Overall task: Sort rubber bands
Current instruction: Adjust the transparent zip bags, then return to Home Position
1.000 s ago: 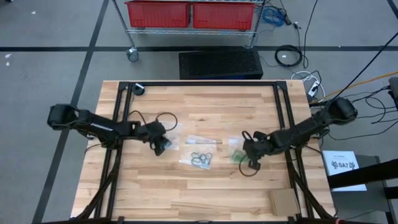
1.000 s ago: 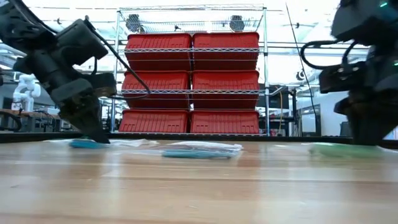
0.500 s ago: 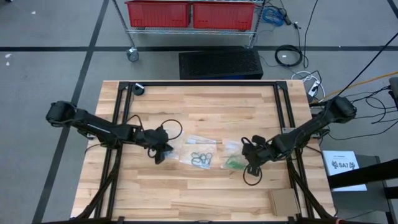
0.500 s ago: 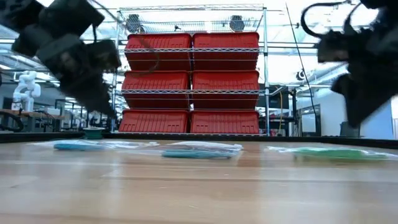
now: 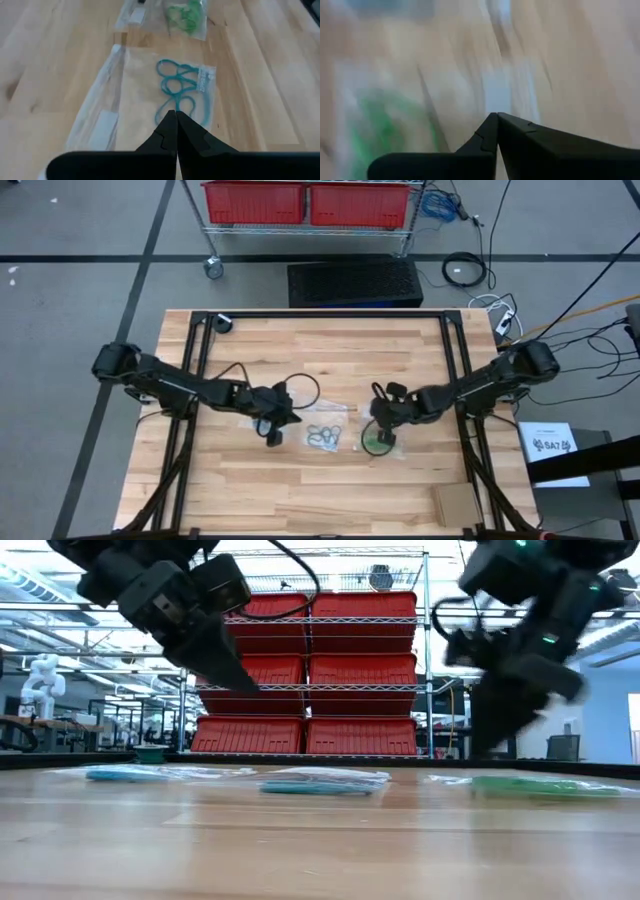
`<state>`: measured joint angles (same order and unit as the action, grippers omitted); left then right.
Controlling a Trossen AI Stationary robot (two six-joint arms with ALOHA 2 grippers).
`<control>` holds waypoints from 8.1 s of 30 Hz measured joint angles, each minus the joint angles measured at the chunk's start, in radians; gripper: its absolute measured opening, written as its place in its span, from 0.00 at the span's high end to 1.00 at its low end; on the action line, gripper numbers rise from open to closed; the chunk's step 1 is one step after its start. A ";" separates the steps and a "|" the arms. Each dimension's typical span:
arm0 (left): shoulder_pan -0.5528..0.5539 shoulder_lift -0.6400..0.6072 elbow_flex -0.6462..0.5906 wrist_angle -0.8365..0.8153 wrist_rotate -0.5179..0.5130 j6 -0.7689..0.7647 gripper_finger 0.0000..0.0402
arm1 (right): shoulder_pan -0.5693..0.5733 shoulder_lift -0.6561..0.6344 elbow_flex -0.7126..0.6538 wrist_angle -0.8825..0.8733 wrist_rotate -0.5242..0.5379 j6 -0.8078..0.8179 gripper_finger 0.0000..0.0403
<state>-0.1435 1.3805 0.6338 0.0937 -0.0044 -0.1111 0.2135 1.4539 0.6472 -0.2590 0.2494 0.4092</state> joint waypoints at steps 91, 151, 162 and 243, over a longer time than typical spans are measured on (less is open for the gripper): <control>0.022 -0.144 -0.141 -0.225 -0.415 -0.473 1.00 | -0.114 0.023 0.002 -0.295 -0.001 0.411 1.00; 0.320 -1.380 -0.626 0.067 -0.294 0.240 1.00 | -0.748 -1.451 -0.636 0.432 -0.519 -0.447 1.00; 0.302 -1.381 -0.626 0.118 -0.349 0.305 1.00 | -0.758 -1.453 -0.590 0.541 -0.518 -0.503 1.00; 0.038 -1.375 -0.601 -0.103 -0.699 0.196 0.97 | -0.578 -1.406 -0.629 0.294 -0.045 -0.526 1.00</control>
<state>-0.1055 0.0059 0.0326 -0.0092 -0.7036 0.0853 -0.3645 0.0479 0.0181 0.0353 0.2039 -0.1165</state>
